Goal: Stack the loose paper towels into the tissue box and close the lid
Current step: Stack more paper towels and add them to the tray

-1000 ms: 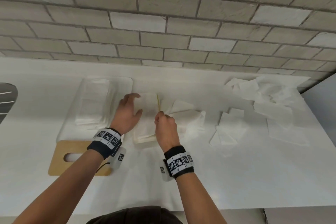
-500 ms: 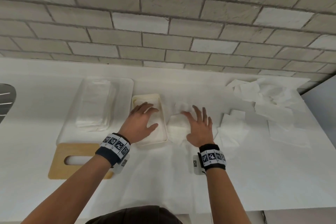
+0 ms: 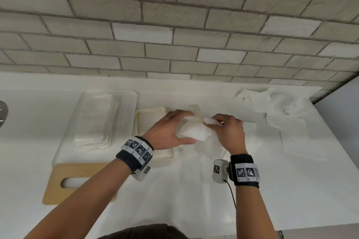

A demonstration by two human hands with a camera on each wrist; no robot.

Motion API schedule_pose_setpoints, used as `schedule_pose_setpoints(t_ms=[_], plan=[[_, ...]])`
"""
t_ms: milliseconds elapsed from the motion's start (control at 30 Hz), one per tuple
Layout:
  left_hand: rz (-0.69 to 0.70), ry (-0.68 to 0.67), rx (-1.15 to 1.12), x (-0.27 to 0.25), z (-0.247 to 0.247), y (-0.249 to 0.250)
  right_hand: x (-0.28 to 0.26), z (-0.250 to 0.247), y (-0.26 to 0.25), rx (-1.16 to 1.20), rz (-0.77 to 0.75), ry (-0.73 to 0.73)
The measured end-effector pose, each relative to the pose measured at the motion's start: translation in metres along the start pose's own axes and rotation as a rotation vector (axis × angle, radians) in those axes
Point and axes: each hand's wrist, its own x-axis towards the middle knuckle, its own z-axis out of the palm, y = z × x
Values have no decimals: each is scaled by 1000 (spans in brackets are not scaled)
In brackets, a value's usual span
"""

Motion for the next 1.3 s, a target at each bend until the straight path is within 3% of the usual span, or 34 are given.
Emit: schedule_pose_setpoints(t_ms=[167, 333, 500, 733, 933, 1000, 1133, 1200, 1300], plan=[[10, 16, -32, 26, 7, 1, 1, -13, 3, 141, -13, -27], [-44, -76, -147, 38, -3, 0, -14, -28, 8, 169, -41, -95], [57, -106, -160, 48, -17, -10, -20, -40, 9, 256, -90, -184], [27, -125, -111, 68, -20, -10, -24, -46, 15, 289, -29, -247], [24, -51, -20, 71, 1, 4, -28, -22, 50, 10, 131, -308], [47, -22, 26, 70, 3, 11, -33, -18, 58, -88, 134, -258], [140, -20, 159, 67, -8, 36, -35, -30, 18, 262, -2, -54], [209, -12, 186, 68, -18, 51, -32, -33, 2, 255, -63, 29], [303, 141, 64, 67, -37, 69, -24, -35, -19, 353, -53, 155]])
